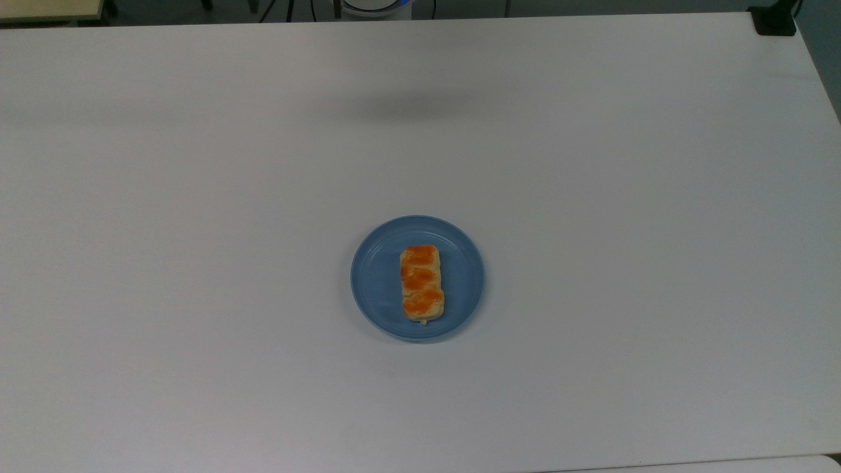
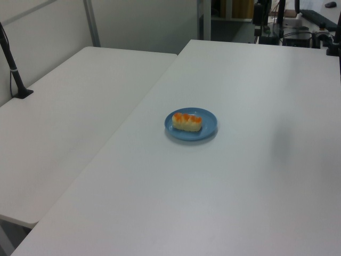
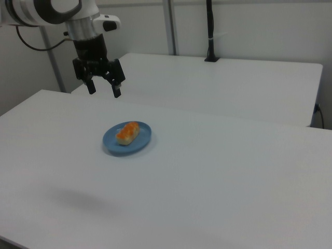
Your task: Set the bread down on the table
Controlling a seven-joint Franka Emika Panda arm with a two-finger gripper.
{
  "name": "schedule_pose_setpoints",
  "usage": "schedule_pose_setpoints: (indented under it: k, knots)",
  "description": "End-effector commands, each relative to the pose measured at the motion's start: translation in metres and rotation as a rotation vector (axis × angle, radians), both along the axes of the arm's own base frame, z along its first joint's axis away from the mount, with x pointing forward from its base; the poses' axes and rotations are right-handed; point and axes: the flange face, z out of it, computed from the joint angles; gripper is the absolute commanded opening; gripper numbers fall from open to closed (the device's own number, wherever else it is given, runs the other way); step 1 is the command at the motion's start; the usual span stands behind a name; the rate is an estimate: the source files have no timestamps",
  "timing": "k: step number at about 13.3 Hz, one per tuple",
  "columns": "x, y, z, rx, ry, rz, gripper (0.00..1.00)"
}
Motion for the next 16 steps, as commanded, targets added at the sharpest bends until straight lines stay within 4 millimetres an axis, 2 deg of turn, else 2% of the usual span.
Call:
schedule_pose_setpoints:
  k: [1,7,14,16]
  knots:
    - [-0.010,-0.003,0.000,0.004,0.019,0.019,1.00]
    - [-0.007,0.000,-0.004,0.034,0.015,0.023,1.00]
    - [0.006,0.005,-0.016,0.035,0.009,0.031,1.00]
    - [0.013,0.010,-0.027,0.036,0.017,0.039,1.00]
